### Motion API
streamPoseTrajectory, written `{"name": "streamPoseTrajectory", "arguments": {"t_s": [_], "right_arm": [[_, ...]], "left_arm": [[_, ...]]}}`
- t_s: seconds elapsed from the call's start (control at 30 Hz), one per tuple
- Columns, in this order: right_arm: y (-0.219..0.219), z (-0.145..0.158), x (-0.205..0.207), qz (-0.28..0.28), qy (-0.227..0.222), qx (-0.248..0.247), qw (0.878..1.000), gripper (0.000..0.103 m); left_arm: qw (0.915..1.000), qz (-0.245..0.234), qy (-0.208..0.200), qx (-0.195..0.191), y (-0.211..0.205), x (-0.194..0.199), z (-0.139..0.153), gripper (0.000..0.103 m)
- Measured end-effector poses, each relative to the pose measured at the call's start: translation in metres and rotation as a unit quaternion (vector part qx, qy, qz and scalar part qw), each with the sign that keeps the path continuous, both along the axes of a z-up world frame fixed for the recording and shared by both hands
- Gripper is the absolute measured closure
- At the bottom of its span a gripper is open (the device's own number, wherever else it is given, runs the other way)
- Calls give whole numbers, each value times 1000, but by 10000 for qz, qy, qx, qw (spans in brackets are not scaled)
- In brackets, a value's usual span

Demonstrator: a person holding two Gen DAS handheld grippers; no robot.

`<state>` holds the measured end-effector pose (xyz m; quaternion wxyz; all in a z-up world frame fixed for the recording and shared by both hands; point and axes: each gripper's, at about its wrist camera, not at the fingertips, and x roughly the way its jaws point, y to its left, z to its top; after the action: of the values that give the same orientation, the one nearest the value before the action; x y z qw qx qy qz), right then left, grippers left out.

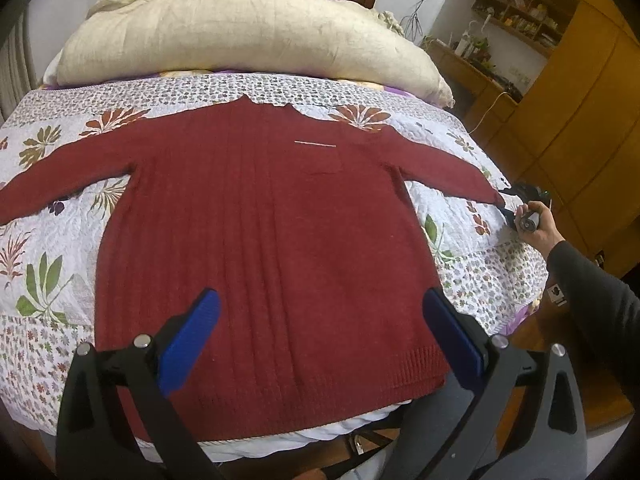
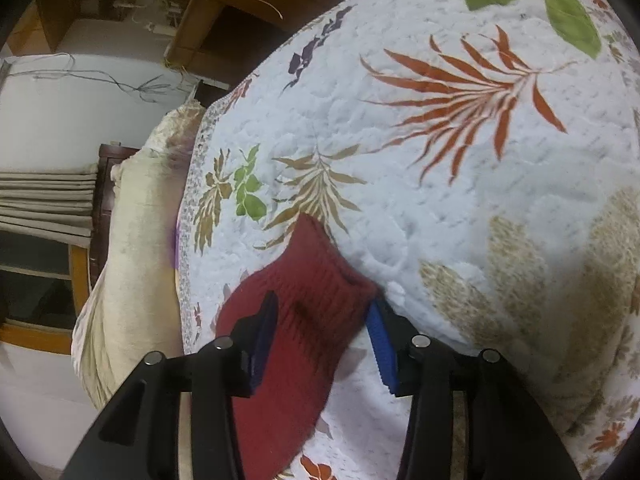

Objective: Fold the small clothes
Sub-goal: 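Reach the right tool to a sweater sleeve cuff and grasp it, then lift the sleeve with the right tool and fold it across the sweater body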

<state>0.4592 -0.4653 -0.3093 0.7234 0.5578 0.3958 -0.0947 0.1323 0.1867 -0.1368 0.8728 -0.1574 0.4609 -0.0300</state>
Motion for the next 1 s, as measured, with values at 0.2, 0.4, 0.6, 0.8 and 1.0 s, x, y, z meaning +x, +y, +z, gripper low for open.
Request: {"name": "streamPoseTrajectory", "arguments": {"t_s": [0.2,0.4,0.6,0.8,1.0], "right_arm": [[12,21,12,281,-209,-287,9990,86],[37,79,5,677,-653,-740,9928,87],[85,140,9,1246,-1051,-1236,9789,87],[158,190,5,1862,-1430,-1695,9572,87],[242,217,-8,2485,-1763,-1857,9342,87]], "left_arm": [[9999,107,43,11,9,-5,-1,3],[9990,236,226,-310,29,-12,-3,3],[9991,348,56,-226,41,-28,3,3],[9983,429,-62,-397,53,-41,3,3],[9940,447,-145,-989,65,-49,-2,3]]}}
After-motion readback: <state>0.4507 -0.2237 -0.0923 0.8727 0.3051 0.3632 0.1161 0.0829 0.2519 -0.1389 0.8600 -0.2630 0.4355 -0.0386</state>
